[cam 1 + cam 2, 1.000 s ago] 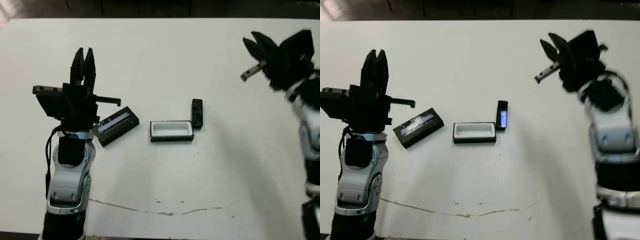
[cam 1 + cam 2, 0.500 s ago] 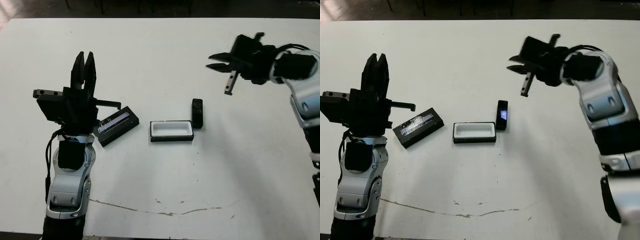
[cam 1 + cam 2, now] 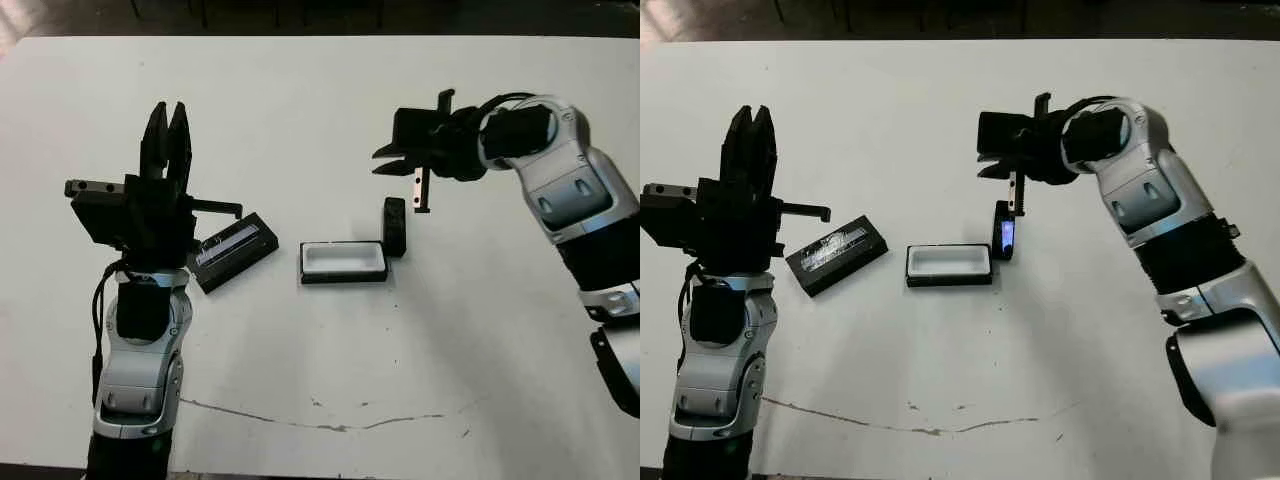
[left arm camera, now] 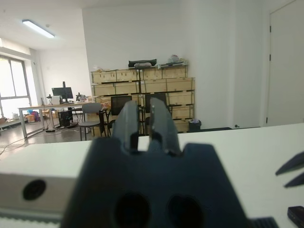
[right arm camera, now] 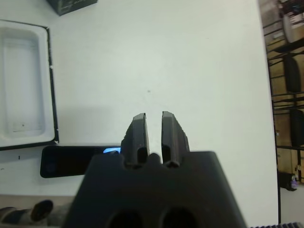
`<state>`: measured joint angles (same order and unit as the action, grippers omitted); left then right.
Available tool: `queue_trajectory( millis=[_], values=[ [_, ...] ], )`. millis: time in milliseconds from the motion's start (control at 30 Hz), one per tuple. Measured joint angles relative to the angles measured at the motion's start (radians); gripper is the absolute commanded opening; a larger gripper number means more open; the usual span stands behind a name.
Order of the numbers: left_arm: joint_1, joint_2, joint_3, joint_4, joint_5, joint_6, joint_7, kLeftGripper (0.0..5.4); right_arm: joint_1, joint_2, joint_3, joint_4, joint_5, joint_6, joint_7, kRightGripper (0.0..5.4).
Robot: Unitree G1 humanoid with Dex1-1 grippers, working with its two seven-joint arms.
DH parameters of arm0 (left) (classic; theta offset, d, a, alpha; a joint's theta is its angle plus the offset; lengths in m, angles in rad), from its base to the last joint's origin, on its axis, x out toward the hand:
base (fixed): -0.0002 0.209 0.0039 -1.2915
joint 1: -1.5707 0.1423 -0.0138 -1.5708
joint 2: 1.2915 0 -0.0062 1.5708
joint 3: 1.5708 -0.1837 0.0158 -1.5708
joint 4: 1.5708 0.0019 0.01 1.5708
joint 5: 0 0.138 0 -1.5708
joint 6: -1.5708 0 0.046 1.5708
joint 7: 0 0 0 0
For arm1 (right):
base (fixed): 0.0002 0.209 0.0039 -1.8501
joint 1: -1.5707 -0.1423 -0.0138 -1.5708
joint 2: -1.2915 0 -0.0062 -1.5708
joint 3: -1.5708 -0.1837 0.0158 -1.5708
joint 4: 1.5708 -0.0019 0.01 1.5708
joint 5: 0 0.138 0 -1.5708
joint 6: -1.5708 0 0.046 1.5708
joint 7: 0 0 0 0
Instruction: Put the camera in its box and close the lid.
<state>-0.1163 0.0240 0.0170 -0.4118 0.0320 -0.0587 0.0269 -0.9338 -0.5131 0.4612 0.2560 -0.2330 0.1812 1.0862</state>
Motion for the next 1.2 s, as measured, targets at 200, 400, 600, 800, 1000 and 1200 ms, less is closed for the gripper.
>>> queue_trajectory(
  millis=[200, 400, 600, 800, 1000, 1200],
  values=[
    [0.003, 0.0, -0.002, -0.002, 0.003, 0.0, 0.0, 0.01, 0.002, 0.03, 0.029, 0.016, -0.023, 0.021, 0.015, 0.0],
    [0.005, -0.001, -0.004, -0.002, 0.003, 0.0, 0.0, 0.01, 0.025, 0.04, 0.052, 0.013, -0.047, 0.048, 0.024, 0.0],
    [0.005, -0.003, -0.011, -0.003, 0.005, 0.0, 0.001, 0.01, 0.054, 0.039, 0.064, 0.008, -0.056, 0.054, 0.041, 0.0],
    [0.005, -0.003, -0.016, -0.003, 0.008, 0.0, 0.002, 0.01, 0.084, 0.039, 0.063, 0.001, -0.053, 0.05, 0.05, 0.0],
    [0.005, -0.007, -0.016, -0.003, 0.008, 0.0, 0.004, 0.01, 0.094, 0.031, 0.064, -0.002, -0.053, 0.024, 0.073, 0.0],
    [0.005, -0.007, -0.016, -0.008, 0.008, 0.001, 0.005, 0.01, 0.129, 0.023, 0.065, -0.027, -0.055, 0.027, 0.083, 0.0]
  ],
)
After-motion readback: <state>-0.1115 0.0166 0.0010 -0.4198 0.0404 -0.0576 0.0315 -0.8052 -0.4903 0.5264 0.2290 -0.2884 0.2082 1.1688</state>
